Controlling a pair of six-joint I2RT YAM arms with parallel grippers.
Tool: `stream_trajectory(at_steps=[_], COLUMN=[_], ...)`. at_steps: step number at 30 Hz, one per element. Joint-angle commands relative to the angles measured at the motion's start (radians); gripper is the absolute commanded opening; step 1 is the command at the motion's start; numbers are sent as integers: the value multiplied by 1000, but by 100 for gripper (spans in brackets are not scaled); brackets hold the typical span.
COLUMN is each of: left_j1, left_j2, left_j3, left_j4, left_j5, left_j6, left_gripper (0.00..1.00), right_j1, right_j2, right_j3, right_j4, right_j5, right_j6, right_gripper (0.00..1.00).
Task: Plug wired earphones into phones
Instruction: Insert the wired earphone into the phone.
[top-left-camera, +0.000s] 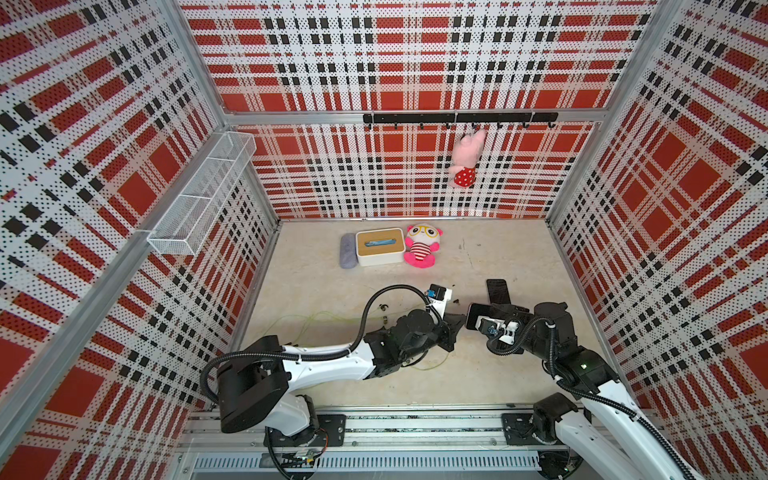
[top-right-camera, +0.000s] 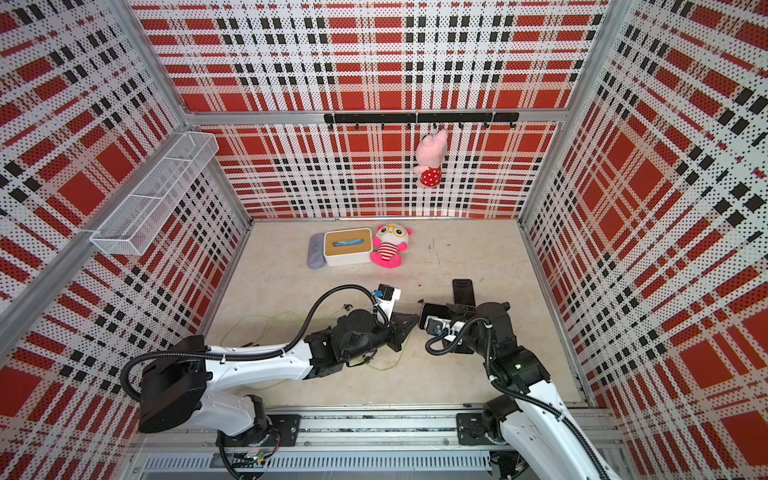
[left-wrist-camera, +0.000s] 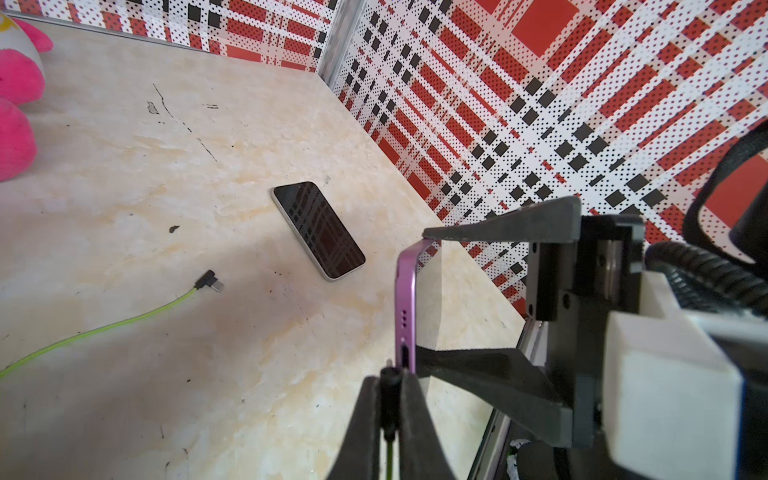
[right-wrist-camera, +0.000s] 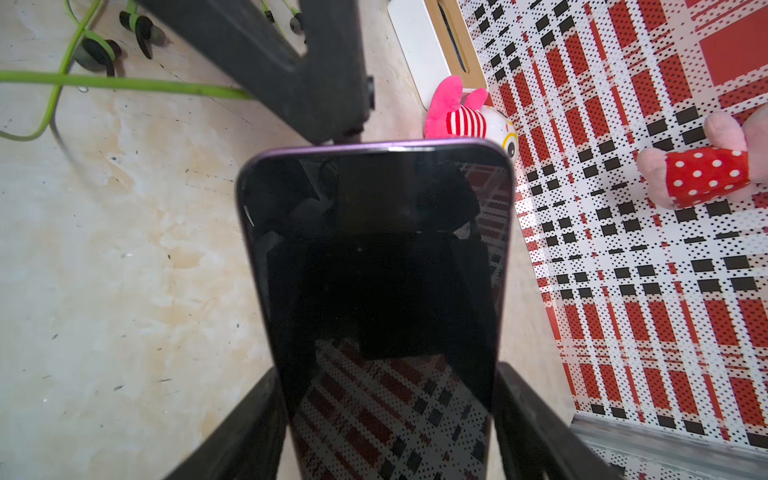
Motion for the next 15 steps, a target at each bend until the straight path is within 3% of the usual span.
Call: stream_trajectory(at_steps=[1, 10, 15], left_j1=[-4, 24, 24], left_j2=[7, -66, -66], left_j3=[-17, -58, -60], left_j4=[5, 35, 78], left_j5=[29, -12, 48], left_j6=[-5, -19, -34], left_gripper=[0, 0, 0], right_j1=[7, 8, 8], right_j2=[-14, -16, -14], right_j3=[13, -5, -10], right_j4=[81, 63, 56], right_j5=[-42, -8, -12], right_j6=[3, -21, -29], right_gripper=[61, 61, 61])
